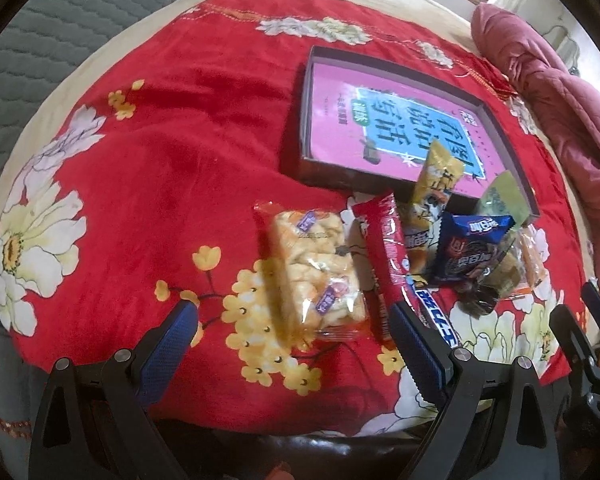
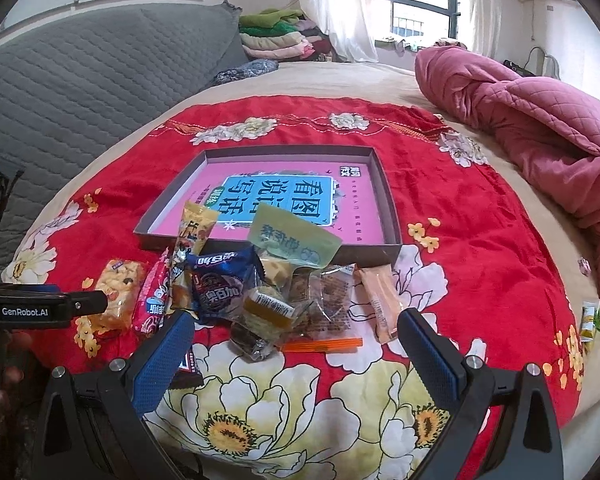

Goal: Organize snacks
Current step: 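Move the left tool to the yellow puff bag while the right tool approaches the clear-wrapped cake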

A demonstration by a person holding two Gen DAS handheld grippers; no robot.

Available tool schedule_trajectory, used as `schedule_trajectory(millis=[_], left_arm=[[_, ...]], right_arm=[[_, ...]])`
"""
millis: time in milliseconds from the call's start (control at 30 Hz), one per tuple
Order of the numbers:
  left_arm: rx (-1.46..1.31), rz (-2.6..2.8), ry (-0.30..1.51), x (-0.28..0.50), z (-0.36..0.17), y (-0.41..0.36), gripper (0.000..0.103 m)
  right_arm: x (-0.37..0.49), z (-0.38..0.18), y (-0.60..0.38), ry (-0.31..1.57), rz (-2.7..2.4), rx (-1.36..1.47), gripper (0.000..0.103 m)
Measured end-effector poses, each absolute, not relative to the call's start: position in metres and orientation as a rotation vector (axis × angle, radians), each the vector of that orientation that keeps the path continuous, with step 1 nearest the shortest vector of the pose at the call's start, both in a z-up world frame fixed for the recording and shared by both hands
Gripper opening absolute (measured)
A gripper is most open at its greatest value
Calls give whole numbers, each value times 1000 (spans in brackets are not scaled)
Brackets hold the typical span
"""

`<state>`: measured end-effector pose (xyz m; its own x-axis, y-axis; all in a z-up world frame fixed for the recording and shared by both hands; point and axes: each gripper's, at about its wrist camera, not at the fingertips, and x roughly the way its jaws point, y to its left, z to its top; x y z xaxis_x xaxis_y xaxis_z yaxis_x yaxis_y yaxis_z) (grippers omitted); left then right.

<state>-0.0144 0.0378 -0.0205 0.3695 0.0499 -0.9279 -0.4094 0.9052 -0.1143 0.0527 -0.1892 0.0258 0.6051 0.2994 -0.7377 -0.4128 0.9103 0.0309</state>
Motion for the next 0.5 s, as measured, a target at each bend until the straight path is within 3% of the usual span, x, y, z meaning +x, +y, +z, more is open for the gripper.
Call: schedule_trajectory(millis=[500], left_arm=[[-389,306,1201,-5,-42,43,96]], right_arm=[[64,8,-181,869,440,-181,102]])
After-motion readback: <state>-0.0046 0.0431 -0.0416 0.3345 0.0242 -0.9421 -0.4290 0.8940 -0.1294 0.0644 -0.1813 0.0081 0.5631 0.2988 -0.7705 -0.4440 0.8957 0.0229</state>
